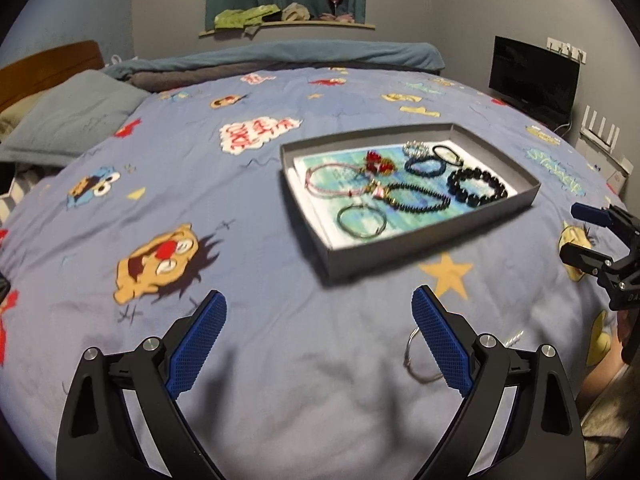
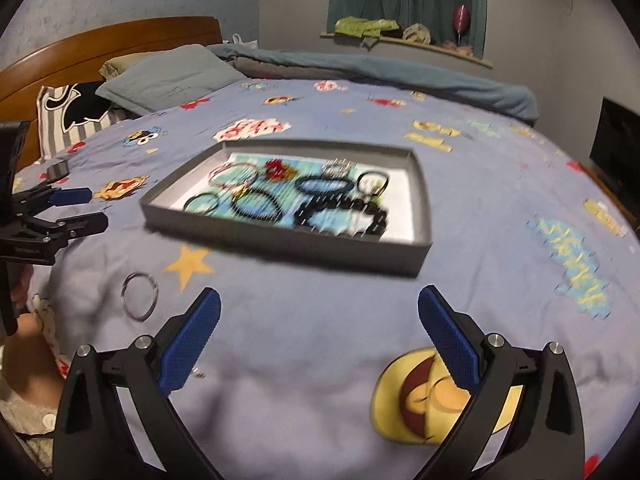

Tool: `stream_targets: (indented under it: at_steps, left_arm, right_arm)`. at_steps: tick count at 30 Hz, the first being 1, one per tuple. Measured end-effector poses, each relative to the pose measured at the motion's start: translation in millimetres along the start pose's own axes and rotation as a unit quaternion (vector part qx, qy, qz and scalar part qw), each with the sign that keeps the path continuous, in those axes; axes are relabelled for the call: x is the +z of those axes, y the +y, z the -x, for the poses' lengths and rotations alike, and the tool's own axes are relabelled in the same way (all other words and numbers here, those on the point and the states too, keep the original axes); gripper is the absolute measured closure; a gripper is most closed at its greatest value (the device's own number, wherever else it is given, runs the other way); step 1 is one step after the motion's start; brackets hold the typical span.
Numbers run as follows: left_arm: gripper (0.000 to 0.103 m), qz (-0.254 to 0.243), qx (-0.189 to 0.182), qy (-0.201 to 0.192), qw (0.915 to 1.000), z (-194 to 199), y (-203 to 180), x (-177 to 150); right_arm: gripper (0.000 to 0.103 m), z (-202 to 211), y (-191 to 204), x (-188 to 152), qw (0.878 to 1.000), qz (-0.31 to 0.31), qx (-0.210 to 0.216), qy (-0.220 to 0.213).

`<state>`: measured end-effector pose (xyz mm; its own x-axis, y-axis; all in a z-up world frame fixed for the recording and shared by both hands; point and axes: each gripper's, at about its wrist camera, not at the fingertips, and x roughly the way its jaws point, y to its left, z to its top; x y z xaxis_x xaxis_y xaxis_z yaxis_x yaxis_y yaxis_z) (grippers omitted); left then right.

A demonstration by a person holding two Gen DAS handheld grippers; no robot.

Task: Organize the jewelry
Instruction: 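Move both tools back toward the silver hoop and pearl hair pin, then grasp the pearl bar hair pin with the right tool while the left tool grasps the silver hoop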

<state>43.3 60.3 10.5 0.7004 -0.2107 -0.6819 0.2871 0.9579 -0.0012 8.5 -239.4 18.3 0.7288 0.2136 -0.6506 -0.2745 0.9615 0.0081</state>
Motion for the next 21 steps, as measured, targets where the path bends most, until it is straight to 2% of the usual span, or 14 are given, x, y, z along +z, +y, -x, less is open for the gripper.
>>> stream_targets:
  at_steps: [6,9,12,18,21]
  left_arm:
    - [0.010,0.007,-0.013,0.032,0.9994,-12,-1,-22]
    - [0.010,0.001,-0.020,0.049,0.9986,-22,-8,-33]
    - [0.010,-0.010,-0.016,0.047,0.9987,-25,-16,-34]
    - [0.011,-0.019,-0.043,0.032,0.9984,-18,-29,-33]
    - [0.012,-0.041,-0.051,0.017,0.9977,-15,-41,-37]
  right_arm:
    - [0.005,-8,11,-19,1.000,0.007,0.004,0.018]
    - [0.005,-11,23,-27,0.999,0.028,0.025,0.027]
    - [0.005,-12,34,-34,0.998,0.046,0.042,0.032]
    - [0.005,-16,46,-40,0.996,0.056,0.061,0.040]
    - [0.005,-18,51,-41,0.995,0.063,0.068,0.042]
